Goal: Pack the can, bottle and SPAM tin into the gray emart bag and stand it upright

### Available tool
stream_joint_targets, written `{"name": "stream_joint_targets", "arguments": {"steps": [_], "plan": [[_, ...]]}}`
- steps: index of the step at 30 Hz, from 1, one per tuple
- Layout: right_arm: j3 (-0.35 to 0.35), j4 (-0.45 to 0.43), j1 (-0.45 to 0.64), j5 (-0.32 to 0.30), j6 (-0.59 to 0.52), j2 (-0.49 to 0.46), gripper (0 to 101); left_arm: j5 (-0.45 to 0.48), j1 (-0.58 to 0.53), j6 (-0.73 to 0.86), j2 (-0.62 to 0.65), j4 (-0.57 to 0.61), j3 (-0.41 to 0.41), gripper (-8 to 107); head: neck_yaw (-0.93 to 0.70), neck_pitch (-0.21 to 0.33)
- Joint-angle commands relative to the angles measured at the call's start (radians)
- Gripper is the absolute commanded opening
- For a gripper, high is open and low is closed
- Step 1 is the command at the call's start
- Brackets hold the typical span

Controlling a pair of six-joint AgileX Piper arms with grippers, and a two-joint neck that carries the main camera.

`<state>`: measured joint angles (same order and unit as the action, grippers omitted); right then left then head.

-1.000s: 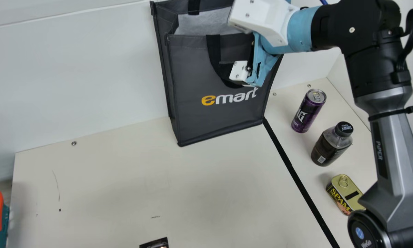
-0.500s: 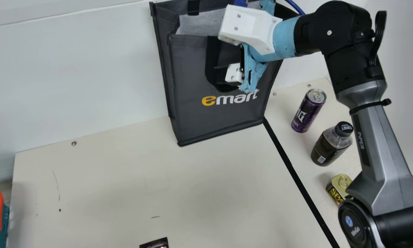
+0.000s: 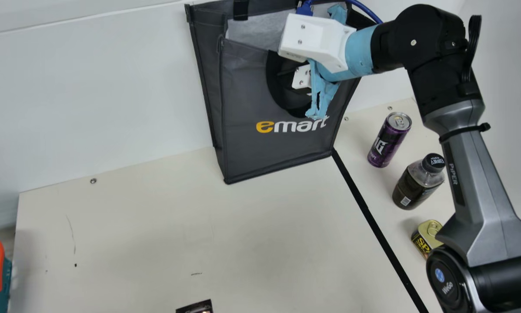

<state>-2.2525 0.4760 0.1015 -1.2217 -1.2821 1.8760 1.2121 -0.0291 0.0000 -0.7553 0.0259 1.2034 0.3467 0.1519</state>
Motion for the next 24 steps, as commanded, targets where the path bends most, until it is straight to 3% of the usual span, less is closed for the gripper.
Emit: {"name": "stream_joint_targets", "arguments": {"steps": [1, 24], "plan": [[0.001, 0.002, -0.001, 0.002, 0.003, -0.008, 0, 0.000, 0.000, 0.000, 0.000, 0.000, 0.000, 90, 0.002, 0.023], [0.080, -0.060, -0.072, 0.002, 0.046, -0.202, 0, 0.000, 0.000, 0.000, 0.000, 0.000, 0.000, 90, 0.002, 0.023]]}}
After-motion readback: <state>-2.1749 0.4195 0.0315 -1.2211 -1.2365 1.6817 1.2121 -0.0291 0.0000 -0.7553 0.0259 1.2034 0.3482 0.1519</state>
